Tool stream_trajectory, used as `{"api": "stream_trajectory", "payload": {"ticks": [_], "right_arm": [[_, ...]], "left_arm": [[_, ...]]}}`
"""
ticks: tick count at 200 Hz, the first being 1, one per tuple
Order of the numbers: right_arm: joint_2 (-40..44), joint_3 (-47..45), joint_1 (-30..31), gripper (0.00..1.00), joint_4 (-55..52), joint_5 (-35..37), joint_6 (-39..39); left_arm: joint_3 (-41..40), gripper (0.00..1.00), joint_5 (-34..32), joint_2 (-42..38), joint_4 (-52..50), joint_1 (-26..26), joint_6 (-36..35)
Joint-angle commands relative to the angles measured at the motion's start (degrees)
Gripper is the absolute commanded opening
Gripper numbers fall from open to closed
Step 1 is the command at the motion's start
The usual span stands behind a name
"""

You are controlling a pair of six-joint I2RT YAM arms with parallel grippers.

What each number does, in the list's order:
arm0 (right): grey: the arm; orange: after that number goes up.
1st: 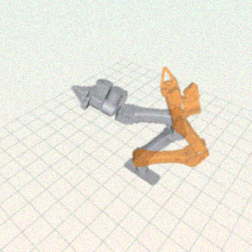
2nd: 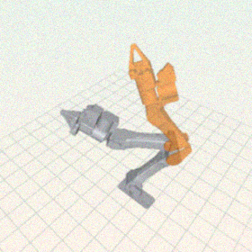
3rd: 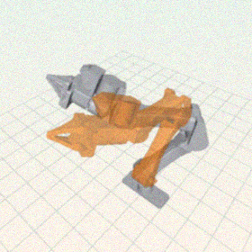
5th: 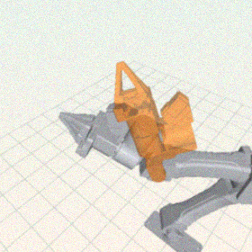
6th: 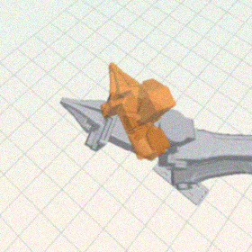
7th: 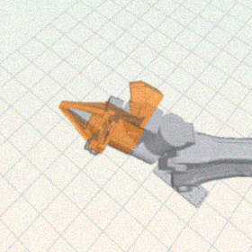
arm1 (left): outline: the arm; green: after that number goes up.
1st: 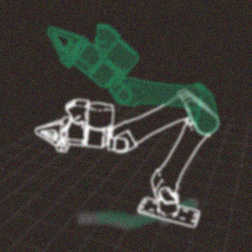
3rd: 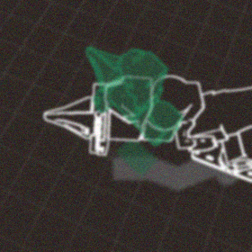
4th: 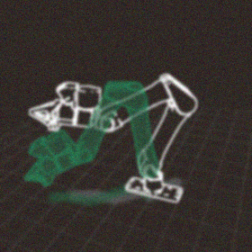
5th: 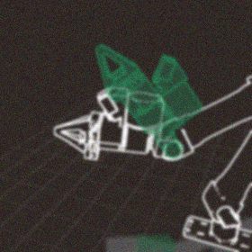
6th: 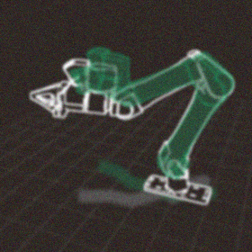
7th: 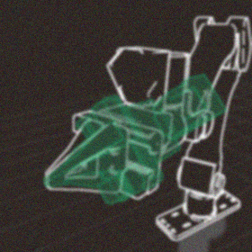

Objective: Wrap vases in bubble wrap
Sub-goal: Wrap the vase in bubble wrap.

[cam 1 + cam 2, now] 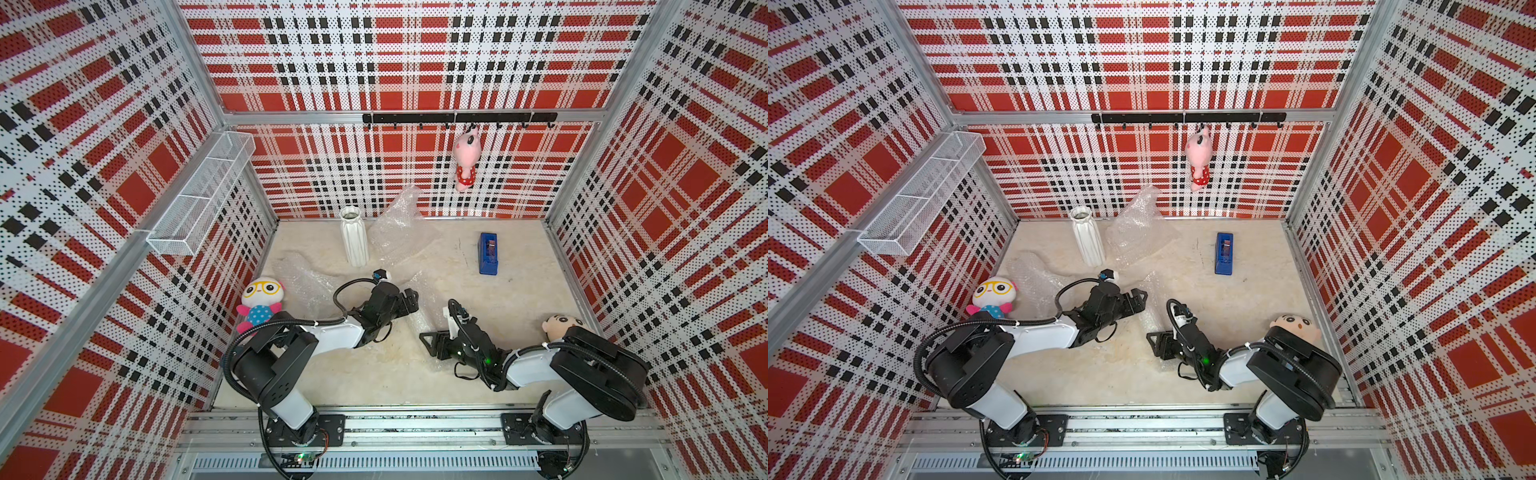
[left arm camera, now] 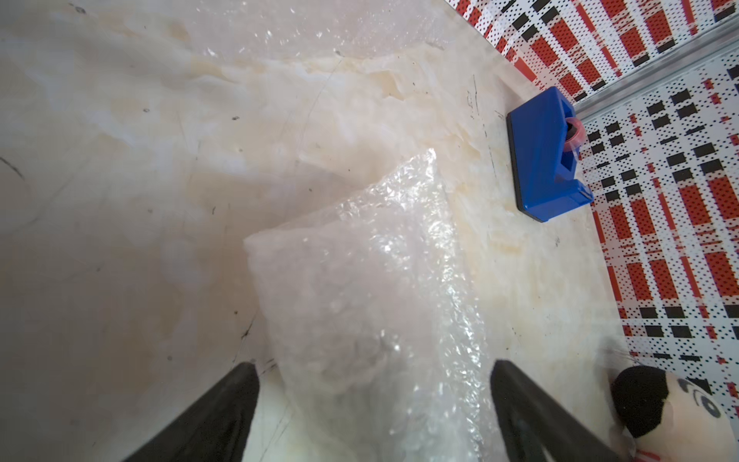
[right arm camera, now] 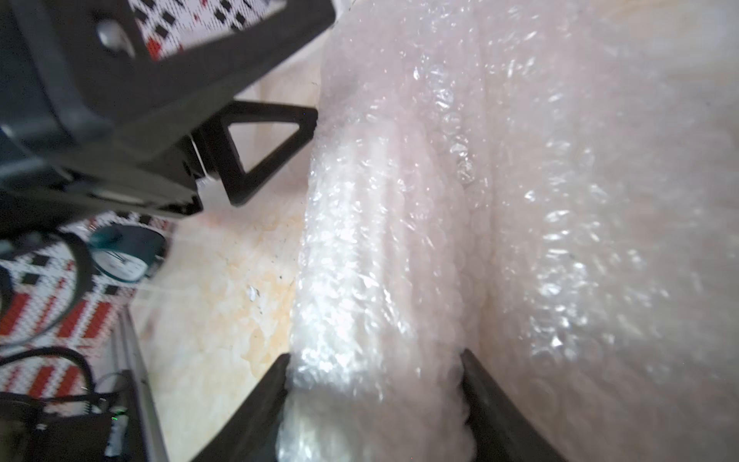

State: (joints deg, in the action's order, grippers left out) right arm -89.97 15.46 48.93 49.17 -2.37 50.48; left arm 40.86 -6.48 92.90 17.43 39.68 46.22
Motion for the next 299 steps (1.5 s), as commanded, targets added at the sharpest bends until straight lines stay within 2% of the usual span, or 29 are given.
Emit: {"api": "stream_trajectory", "payload": {"ticks": [1, 21, 45, 71, 101, 131, 162, 182, 202, 233, 299], "right_arm": [[-5.1, -3.7, -1.6, 0.55, 15.4, -5.7, 10.1], [-9.0, -4.8, -2.0, 0.53, 22.2, -6.6, 13.1], [-10.8, -4.8, -2.0, 0.54, 24.3, -6.9, 14.1], [-9.4, -5.0, -2.0, 0.56, 21.8, -5.5, 13.4], [-3.4, -4.4, -2.3, 0.68, 11.0, -1.9, 8.0], [4.6, -0.9, -2.3, 0.81, -8.3, 3.7, -1.1], [12.2, 3.2, -1.9, 0.85, -24.7, 9.6, -11.3], [15.6, 6.8, 0.8, 0.84, -32.8, 13.8, -16.2], [14.4, 12.1, 4.6, 0.75, -41.0, 20.5, -17.8], [10.2, 19.3, 9.9, 0.78, -50.1, 27.5, -16.6], [3.1, 22.6, 11.5, 0.74, -51.1, 26.1, -12.9]], "left_arm": [[1.8, 0.89, -1.7, 0.3, -2.6, 1.5, -1.4], [3.7, 0.88, -2.5, 2.0, -4.9, 2.9, -2.2], [5.7, 0.88, -1.5, 4.8, -6.0, 3.9, -2.7], [7.1, 0.79, -1.5, 7.6, -6.9, 4.3, -2.4], [8.0, 0.68, -1.6, 9.7, -7.1, 4.1, -1.3], [8.2, 0.67, -1.5, 10.0, -6.3, 4.3, -0.4], [7.9, 0.68, -1.1, 10.1, -5.5, 4.8, 0.4], [7.3, 0.68, -0.5, 10.2, -4.5, 4.9, 1.0], [7.2, 0.68, -0.3, 10.3, -4.2, 4.9, 1.2], [6.7, 0.69, -0.1, 10.0, -3.1, 4.8, 2.6], [5.0, 0.7, 0.4, 9.4, -0.6, 4.2, 4.5]]}}
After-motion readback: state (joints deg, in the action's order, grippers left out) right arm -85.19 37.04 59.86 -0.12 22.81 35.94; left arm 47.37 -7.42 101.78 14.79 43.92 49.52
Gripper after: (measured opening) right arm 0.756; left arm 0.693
